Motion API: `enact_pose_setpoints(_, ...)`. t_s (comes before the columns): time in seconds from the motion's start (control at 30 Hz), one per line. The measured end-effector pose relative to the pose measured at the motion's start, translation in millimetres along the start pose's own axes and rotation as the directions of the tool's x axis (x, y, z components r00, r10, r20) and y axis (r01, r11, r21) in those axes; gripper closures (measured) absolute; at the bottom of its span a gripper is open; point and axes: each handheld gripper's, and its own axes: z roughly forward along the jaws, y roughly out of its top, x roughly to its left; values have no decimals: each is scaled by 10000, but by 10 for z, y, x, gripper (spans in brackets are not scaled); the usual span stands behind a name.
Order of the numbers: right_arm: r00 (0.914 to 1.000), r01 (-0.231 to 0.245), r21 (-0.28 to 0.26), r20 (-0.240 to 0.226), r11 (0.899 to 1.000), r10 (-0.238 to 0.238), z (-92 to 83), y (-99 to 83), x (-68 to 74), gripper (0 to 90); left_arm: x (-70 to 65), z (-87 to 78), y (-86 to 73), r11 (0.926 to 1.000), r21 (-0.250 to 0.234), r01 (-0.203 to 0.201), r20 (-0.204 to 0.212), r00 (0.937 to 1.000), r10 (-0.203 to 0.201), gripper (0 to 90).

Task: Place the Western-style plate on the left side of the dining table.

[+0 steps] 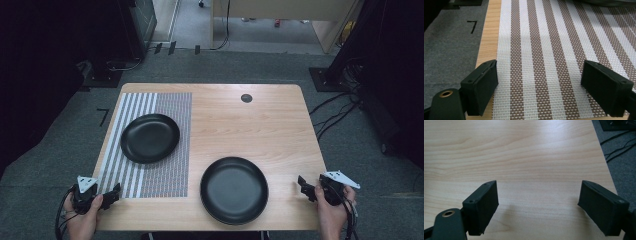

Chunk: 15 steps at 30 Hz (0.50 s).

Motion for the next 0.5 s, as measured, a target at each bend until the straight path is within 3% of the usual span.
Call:
enact_pose_setpoints(0.2, 9997, 102, 196, 225, 9998, -107, 17, -27, 28, 154, -1, 0, -17, 9999, -122, -21, -5, 10000, 20, 137)
enact_pose_setpoints(0.5, 9950, 635, 357, 748, 9973, -660, 41, -39, 104, 150, 6, 0, -24, 9999, -152, -58, 53, 10000, 59, 132)
